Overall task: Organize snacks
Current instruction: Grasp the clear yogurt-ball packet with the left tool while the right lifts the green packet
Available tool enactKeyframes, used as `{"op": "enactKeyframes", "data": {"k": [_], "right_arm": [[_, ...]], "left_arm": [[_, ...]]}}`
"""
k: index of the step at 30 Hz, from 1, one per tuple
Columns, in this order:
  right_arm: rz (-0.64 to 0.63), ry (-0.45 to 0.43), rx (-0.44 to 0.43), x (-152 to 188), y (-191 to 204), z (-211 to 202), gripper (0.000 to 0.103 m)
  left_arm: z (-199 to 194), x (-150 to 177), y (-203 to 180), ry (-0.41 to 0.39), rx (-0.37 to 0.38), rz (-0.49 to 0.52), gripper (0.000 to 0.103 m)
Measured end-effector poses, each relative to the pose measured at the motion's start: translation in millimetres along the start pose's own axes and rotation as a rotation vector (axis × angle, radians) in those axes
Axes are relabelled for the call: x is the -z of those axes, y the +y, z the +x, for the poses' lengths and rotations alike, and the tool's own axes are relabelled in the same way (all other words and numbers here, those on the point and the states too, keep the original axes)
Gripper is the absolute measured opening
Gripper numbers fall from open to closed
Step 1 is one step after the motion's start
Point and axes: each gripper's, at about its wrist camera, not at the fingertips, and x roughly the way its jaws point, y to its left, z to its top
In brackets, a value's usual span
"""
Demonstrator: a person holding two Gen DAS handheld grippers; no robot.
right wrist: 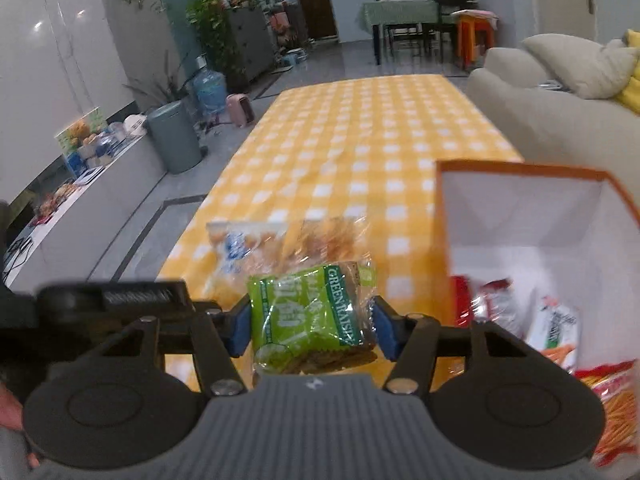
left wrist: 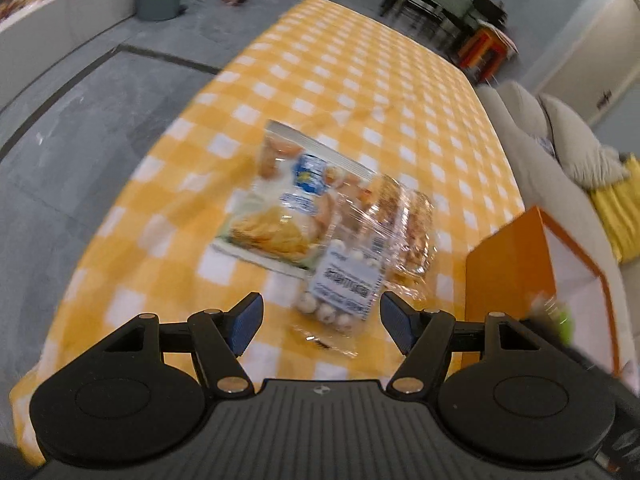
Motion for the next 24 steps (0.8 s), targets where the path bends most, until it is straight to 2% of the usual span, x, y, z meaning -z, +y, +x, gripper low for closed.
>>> {"op": "enactKeyframes", "data": {"k": [4,6,9,13,17,19,20,22,24], "right_arm": [[0.078,0.013,-0.027,-7,-23,-1,0.058],[0.113,0.029,-0.053,-10,-31,0,0.058],[0.115,0.019,-0.05,-16,-37,2,0.058],[0.081,0.013,-0.028,-20,-36,3,0.059],[0.067,0.025,-0.033,-21,-35,8,0.059],[0.067,0.029,-0.036,-21,-35,9,0.059],[0.067,0.028,-0.035,-22,-36,9,0.059],[0.065,0.028,-0.031,-22,-37,10,0.059],[0.067,0.029,-0.028,-21,-38,11,0.059]], "left_arm": [[19,9,-29,-0.028,-0.049,0.155,0.079],[32,9,-37,-0.008,-0.07,0.198,0.079],[48,8,-38,0.037,-0.078,0.202,0.079],[58,8,-39,0.024,-0.123,0.24,0.084],[65,8,-39,0.051,-0.109,0.237,0.086],[72,11,-39,0.083,-0.112,0.263,0.088],[72,13,-41,0.07,-0.116,0.283,0.089],[74,16,-47,0.069,-0.145,0.314,0.089],[74,18,-50,0.061,-0.163,0.318,0.08]]}}
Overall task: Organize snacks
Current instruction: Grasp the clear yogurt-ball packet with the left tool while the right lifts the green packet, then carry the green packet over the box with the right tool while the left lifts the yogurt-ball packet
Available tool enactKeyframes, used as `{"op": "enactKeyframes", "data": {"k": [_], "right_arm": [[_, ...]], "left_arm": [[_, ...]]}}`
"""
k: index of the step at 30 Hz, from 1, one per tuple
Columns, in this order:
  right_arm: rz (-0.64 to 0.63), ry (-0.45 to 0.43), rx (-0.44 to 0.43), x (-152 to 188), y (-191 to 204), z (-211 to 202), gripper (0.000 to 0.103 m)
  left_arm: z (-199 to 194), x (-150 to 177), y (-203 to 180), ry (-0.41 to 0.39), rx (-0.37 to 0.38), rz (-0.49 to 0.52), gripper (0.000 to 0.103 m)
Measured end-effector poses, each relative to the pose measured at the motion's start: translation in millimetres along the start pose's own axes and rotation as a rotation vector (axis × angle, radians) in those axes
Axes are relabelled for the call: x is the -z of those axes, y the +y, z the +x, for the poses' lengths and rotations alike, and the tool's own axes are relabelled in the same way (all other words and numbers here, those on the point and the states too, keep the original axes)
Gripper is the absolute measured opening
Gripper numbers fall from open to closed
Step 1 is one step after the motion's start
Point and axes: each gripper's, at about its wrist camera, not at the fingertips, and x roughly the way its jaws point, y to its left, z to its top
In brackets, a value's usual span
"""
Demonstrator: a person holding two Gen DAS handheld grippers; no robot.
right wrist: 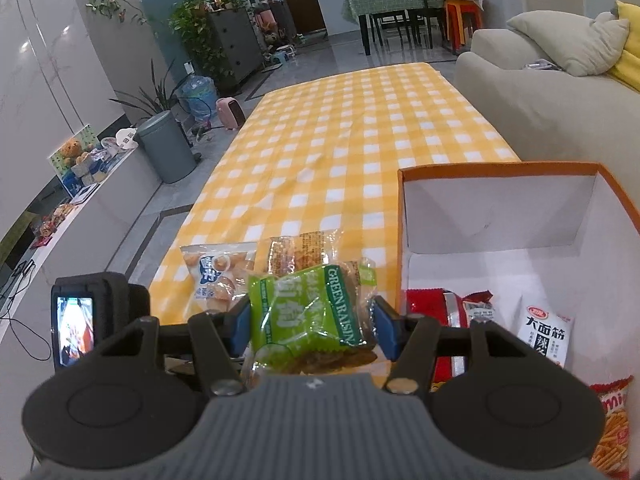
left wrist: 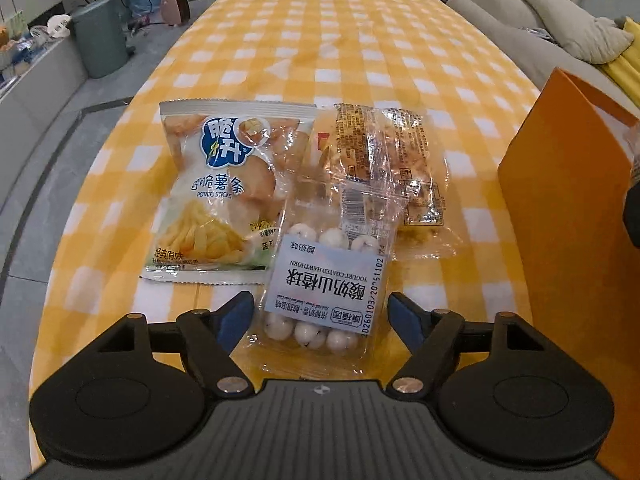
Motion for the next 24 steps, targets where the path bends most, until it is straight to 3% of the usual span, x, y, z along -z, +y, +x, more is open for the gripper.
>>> {"op": "enactKeyframes", "data": {"k": [1,5,8,14,24], "right_arm": [[-0.004,-0.003,-0.002,0,0,0,0.059],[-0.015,-0.006,0.007,0,1,-2,0.059],[-0.008,-0.015,0.007,-2,1,-6,0.059],[0.024,-0.045,-0.003,-8,-4,-23,0.059],[0.068,-0.179,0.032,-22,-24,-86,0.059]], "left_arm": [[-1,1,-1,-0.012,-0.014,0.0,0.073],[-5,3,-1,-0.02,0.002,0.003,0.07],[-9,1,9,-0.022,0.061,-0.052,0.069],[-35,2,12,-0.08,0.093,-0.078,0.069],[-86,2,12,-0.163,0.164,-0.123,0.069]]}}
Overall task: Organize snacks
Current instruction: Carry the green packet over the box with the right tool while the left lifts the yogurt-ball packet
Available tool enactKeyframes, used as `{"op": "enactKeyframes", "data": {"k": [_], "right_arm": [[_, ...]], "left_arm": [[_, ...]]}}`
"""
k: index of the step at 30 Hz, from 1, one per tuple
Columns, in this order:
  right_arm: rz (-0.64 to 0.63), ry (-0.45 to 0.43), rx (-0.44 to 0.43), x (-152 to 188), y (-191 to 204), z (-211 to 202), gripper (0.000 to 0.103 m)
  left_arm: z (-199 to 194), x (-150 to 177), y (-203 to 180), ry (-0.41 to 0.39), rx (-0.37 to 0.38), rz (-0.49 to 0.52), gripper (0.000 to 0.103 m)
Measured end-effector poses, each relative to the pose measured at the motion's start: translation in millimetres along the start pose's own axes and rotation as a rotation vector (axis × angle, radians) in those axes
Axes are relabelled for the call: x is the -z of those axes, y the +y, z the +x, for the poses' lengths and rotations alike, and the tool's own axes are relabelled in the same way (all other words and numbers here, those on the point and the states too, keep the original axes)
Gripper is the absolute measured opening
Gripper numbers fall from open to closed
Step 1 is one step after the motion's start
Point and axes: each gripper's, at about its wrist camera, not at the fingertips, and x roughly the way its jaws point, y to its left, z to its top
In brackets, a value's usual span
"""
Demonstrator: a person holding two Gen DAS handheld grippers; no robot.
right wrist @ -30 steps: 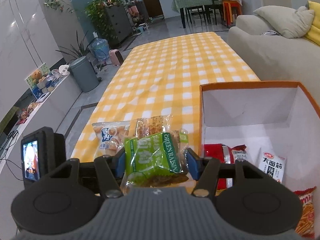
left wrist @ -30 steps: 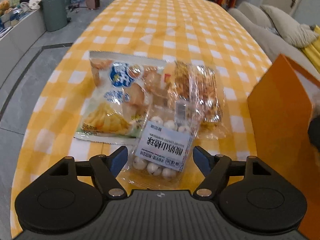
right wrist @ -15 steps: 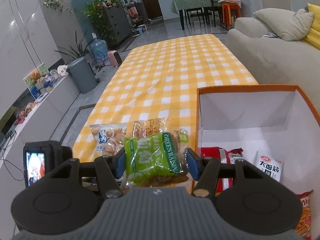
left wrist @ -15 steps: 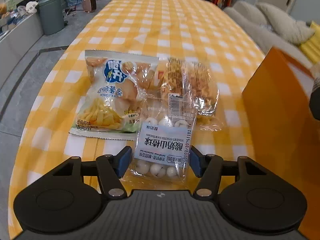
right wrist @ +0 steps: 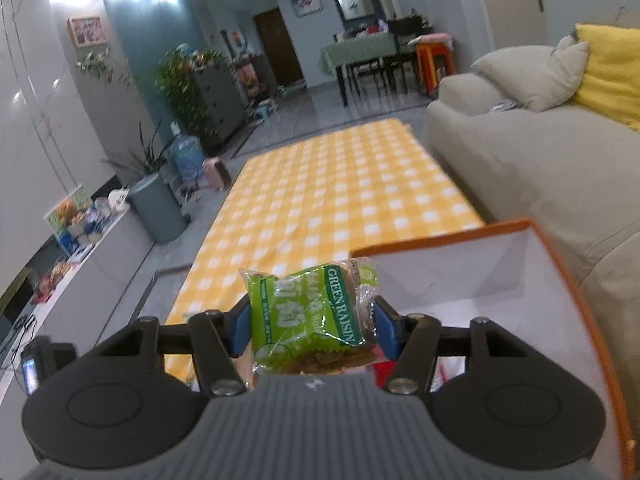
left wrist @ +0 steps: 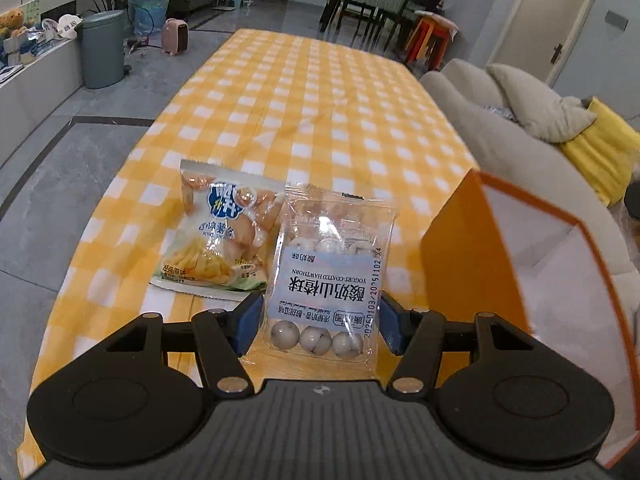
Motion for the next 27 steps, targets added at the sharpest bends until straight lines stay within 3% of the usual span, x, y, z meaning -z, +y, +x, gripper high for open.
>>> {"op": "enactKeyframes", "data": {"k": [8,15,18,23,25,27], "right_arm": [[0.0,-0.074,0.043,-11,-26,-38,0.059],[0.101,-0.083,0.073,-16,-72,-51,0.059],[0.156,-0.05,0.072,-17,-98,-49,0.059],[0.29,0.089,-0.001,-24,-136,-9,0.059],[0.281,0.085,0.026,-26,-137,8,0.059],[0.238,0.139,0.066,-29,-131,29,0.059]], "left_arm": [[-43,-10,-23,-0.078,0.086,-0.015,0.069],[-71,-17,-65,-0.122,0.175,-0.002,0.069],[-68,-18,-79,-0.107,0.213,-0.011,0.069],[-53,-14,-92,-0.085,0.252,-0.019,0.069],[-49,-10,-94,-0.079,0.263,0.001,0.069],[-45,-9,-94,-0.074,0.258,0.002,0.069]]}}
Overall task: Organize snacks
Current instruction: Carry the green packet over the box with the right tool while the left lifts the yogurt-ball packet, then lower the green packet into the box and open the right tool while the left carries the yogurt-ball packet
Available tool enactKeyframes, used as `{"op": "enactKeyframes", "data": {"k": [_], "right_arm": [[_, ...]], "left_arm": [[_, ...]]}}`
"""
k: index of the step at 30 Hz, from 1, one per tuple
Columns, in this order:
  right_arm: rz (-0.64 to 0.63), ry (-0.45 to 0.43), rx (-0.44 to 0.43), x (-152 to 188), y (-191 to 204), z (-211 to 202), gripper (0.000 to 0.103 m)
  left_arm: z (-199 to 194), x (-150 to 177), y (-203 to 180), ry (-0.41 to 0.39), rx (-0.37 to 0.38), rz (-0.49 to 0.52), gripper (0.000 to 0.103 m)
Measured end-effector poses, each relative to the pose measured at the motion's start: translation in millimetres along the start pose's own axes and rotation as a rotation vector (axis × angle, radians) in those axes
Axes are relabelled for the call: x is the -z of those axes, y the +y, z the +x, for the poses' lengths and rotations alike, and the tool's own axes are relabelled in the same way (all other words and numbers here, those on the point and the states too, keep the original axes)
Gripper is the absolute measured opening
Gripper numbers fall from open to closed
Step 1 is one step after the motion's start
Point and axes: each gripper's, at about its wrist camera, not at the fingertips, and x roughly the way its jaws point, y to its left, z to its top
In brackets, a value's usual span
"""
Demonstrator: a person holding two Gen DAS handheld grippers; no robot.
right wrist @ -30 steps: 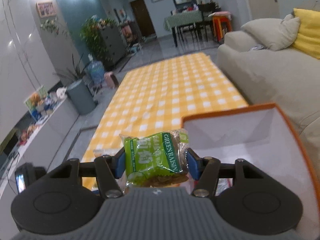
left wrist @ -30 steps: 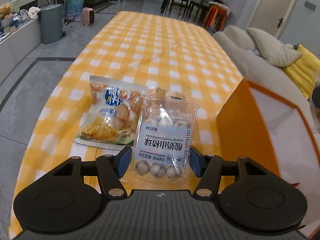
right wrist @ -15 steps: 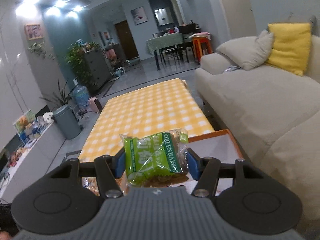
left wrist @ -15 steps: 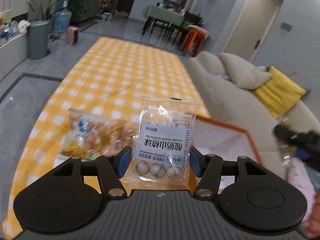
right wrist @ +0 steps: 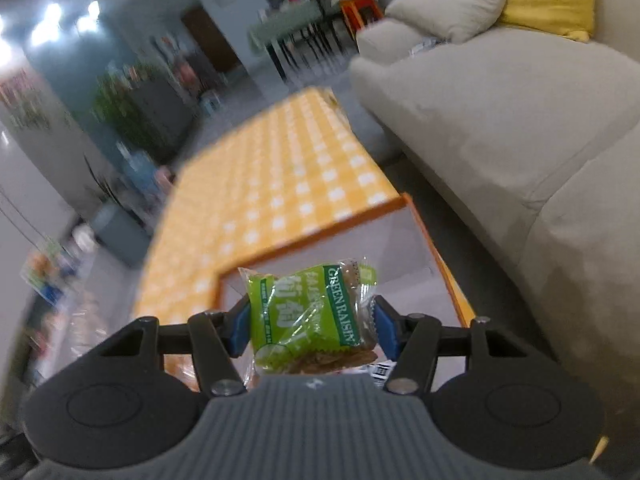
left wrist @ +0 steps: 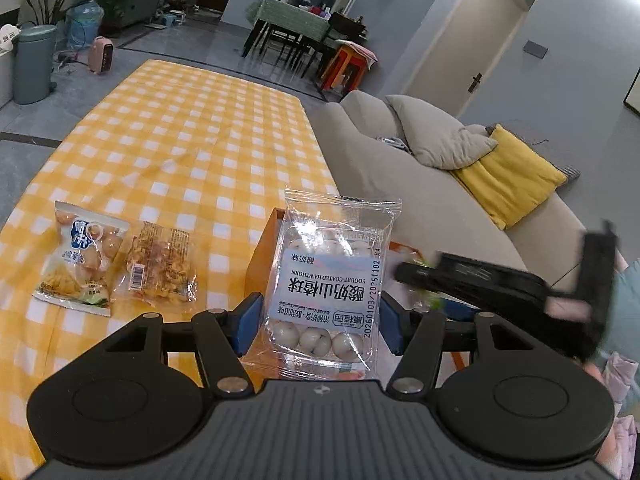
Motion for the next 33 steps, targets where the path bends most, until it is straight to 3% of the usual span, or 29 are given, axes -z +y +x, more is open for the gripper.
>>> {"op": "enactKeyframes", "data": {"k": [4,10,17,20,23,27,33], "right_arm": [[0.003,0.127,-0.029,-6,2,49,0.059],[-0.038,0.241,-0.007,-1,16,115,0.059],[0.018,0.292,0.004,8,13,159,0.061],[0.081,0.285,-0.04,10,8,162,0.075],[0.136,0.292,-0.078,10,4,160,0.075],[0.08,0.271,-0.08,4,8,138,0.075],[0.013,0.196,-0.147,-17,0,59,0.075]], "left_arm": [[10,3,8,0.02,0.001,-0.03,0.069],[18,7,21,0.019,-0.023,-0.008,0.069],[27,9,41,0.045,-0.023,-0.059,0.069],[28,9,46,0.052,-0.02,-0.077,0.069],[26,10,47,0.054,-0.022,-0.086,0.069],[19,8,41,0.042,-0.014,-0.085,0.069],[7,4,23,0.03,0.008,-0.064,0.069]]}}
